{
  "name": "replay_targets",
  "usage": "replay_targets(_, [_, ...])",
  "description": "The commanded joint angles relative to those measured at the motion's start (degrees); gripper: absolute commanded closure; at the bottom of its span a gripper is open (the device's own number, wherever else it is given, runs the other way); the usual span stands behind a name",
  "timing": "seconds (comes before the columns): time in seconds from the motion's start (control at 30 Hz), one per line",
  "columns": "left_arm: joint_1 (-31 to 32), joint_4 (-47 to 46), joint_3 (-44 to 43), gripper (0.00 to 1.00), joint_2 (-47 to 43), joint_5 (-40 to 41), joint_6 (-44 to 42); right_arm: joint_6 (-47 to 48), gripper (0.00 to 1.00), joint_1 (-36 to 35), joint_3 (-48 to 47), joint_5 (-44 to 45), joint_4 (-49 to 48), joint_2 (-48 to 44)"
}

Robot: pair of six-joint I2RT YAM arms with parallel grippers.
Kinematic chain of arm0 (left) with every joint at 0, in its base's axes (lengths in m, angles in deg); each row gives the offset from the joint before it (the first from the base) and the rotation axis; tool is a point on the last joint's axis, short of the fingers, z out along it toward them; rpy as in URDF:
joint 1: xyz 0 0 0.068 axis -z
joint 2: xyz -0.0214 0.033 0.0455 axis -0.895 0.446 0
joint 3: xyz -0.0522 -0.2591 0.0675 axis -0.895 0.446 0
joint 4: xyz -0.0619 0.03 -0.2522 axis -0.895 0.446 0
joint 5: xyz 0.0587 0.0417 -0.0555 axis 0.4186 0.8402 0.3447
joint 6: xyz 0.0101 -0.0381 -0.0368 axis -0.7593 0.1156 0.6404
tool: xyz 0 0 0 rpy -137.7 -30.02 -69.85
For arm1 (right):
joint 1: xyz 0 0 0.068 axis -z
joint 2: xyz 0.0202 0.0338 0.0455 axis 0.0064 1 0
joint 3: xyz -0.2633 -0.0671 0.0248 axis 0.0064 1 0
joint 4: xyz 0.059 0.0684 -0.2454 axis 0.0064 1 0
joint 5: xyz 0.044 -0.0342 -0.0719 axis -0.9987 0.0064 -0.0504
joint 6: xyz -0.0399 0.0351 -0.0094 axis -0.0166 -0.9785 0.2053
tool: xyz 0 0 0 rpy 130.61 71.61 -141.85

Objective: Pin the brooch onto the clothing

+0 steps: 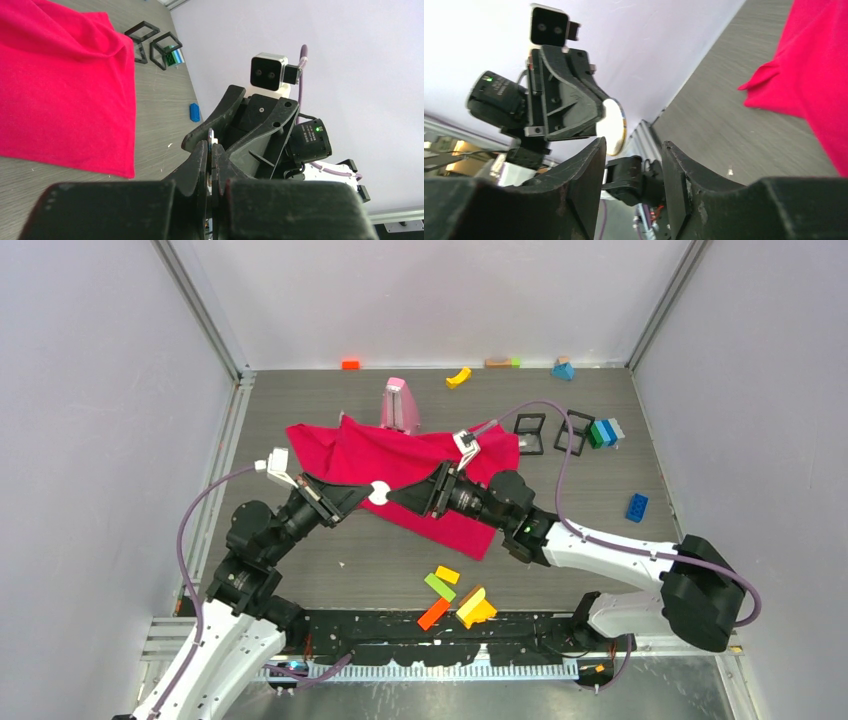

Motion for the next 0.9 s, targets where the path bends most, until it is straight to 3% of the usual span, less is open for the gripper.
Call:
replay_targets(0.0, [-0.28,-5.49,0.85,1.0,-0.48,0.89,1.1,-6.88,0.51,0.08,-2.08,-4.26,-12.12,1.48])
replay_targets(0.5, [-0.28,-7.22,0.96,1.0,0.23,0.07,1.79,-7.29,0.7,0.08,-1.71,-4.64,-14.3,3.38])
replay_targets(0.87, [-0.28,-7.51,1.76,1.0,0.48,-2.46,1.35,-5.1,0.92,0.15,-2.19,-3.43,-16.1,4.16])
